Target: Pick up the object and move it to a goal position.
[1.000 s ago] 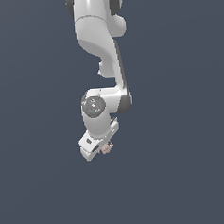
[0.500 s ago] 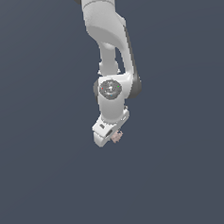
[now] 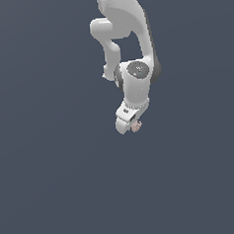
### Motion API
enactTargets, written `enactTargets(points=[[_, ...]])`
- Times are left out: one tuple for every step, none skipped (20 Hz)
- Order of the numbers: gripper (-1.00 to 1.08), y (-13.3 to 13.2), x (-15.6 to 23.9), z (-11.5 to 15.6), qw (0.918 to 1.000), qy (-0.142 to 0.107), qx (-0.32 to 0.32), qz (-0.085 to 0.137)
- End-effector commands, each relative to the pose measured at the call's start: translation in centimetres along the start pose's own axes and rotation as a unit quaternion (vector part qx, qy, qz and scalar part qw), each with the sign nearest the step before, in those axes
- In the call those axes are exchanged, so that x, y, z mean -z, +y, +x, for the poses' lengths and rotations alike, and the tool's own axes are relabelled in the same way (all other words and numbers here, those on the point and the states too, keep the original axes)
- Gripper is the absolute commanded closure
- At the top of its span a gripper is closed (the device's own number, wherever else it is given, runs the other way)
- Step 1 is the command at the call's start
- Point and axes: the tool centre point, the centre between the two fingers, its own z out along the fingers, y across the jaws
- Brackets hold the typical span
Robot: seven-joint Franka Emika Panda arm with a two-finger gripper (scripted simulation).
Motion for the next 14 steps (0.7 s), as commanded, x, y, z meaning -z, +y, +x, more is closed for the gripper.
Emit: enactTargets(points=[[1.08,-2.7,0.8,0.2,1.0000,0.000,0.000,0.000],[1.08,-3.7,1.1,0.3,1.0000,0.000,0.000,0.000],[1.08,-4.7,1.4,0.4,1.0000,0.000,0.000,-0.001],[1.08,-5.6,1.7,0.5,1.0000,0.000,0.000,-0.001],[1.08,-6.6,2.0,0.6,1.0000,0.000,0.000,-0.001],[1.08,-7.4,2.2,0.7,1.0000,0.000,0.000,-0.001],[1.08,-8.3,2.5,0.8,1.0000,0.000,0.000,-0.001],[1.08,-9.1,2.7,0.9,1.0000,0.000,0.000,-0.001],[1.08,-9.9,3.0,1.1,1.0000,0.000,0.000,-0.001],[1.08,-10.6,3.2,1.2,1.0000,0.000,0.000,-0.001],[1.08,-11.2,3.4,1.2,1.0000,0.000,0.000,-0.001],[1.08,-11.7,3.6,1.3,1.0000,0.000,0.000,0.000],[1.08,-12.2,3.7,1.4,1.0000,0.000,0.000,0.000],[1.08,-12.6,3.9,1.5,1.0000,0.000,0.000,0.000]])
